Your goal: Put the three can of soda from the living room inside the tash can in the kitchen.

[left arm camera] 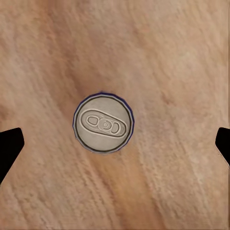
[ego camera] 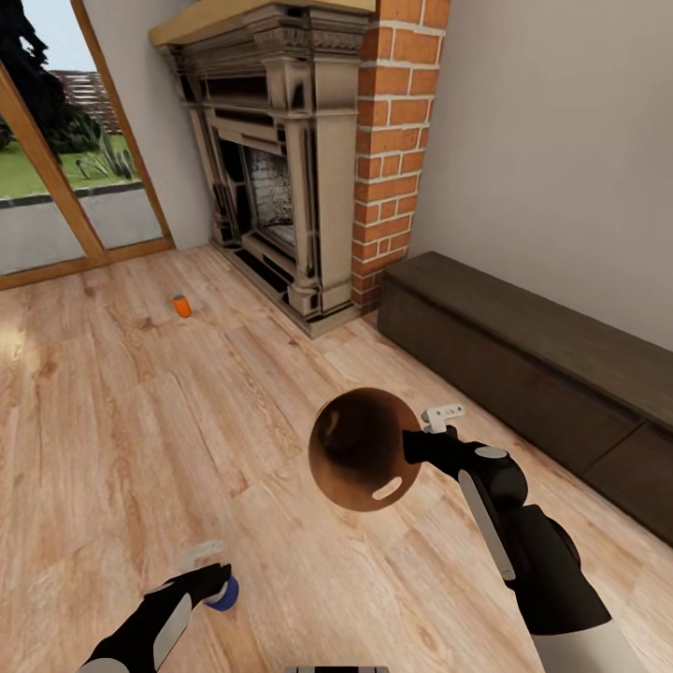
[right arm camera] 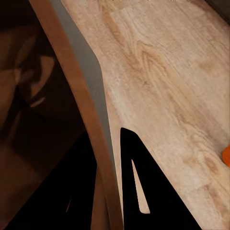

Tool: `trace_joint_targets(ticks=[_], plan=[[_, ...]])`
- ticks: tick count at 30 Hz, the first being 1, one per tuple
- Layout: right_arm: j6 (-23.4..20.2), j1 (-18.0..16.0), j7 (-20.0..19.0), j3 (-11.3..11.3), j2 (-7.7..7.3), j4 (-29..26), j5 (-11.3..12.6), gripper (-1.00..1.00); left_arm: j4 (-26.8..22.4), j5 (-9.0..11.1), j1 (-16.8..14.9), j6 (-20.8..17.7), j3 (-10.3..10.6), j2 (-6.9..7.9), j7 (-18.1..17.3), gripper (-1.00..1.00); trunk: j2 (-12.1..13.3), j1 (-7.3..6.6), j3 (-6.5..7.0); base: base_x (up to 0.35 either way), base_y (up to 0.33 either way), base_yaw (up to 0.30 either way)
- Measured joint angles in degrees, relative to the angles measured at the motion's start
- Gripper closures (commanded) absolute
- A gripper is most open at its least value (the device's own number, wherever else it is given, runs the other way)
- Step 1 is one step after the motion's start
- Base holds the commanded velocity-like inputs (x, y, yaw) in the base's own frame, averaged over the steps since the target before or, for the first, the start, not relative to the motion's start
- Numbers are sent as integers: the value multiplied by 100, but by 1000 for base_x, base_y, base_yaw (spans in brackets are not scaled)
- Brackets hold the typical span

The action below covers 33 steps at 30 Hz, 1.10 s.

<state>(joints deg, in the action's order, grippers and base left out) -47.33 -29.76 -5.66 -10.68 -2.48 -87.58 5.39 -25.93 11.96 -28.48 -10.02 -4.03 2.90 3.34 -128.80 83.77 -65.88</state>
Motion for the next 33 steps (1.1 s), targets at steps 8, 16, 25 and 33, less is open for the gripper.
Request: trace_joint_targets(ticks=[8,16,25,33], plan=[[7,65,1,-8,1,-7,-16,100,-4,16,0,6,-4,0,0,-100,0,0,-1,138,0,0],[7,76,1,-10,1,-3,-11,100,-8,15,0,8,-10,0,0,-100,0,0,-1,25,0,0],[6,78,1,-17,1,2,-6,100,-10,24,0,-11,-18,2,0,-100,-159,87,-72,1,0,0],[7,78,1,-19,1,2,-4,100,-9,26,-3,-73,-11,0,11,-100,-480,263,-216,0,0,0]])
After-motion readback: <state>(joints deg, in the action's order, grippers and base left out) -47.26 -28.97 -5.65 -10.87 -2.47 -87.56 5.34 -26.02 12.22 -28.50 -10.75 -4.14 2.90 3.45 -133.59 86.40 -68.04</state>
